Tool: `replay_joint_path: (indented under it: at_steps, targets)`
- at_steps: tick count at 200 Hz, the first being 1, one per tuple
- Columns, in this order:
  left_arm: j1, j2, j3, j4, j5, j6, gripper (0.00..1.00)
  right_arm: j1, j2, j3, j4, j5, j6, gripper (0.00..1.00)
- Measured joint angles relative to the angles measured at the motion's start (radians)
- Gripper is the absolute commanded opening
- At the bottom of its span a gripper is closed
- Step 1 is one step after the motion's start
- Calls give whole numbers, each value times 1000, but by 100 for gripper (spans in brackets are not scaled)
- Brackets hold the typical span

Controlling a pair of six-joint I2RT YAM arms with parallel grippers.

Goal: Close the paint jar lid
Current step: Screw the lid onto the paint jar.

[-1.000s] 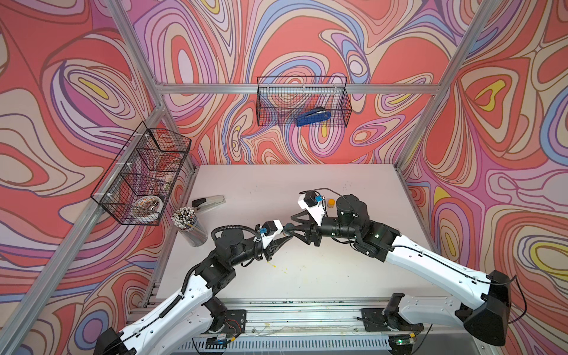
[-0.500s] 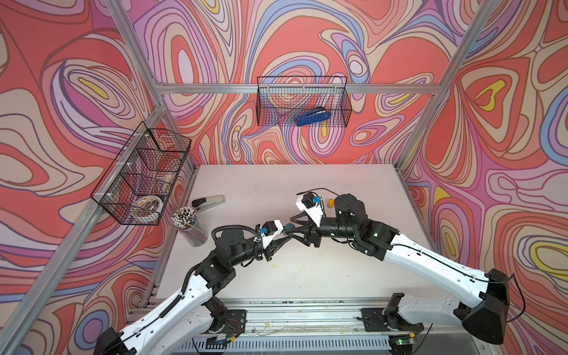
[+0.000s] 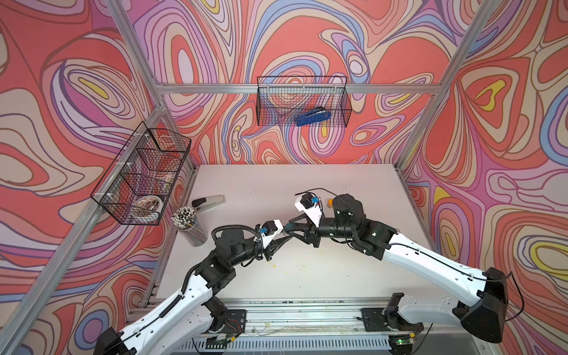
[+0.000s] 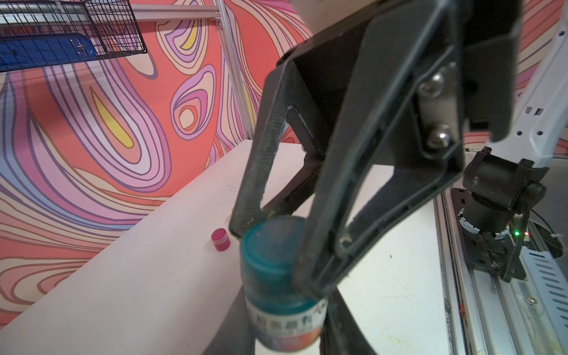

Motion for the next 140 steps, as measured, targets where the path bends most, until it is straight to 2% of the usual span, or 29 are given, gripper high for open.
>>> replay_joint_path:
  at_steps: [72,140]
  targets:
    - [8,51,5,34,-105,51,29,-13,74,34,31,34,65,30]
    - [11,160,-42,253,-224,80,29,-7,116,35,93,206,231,28]
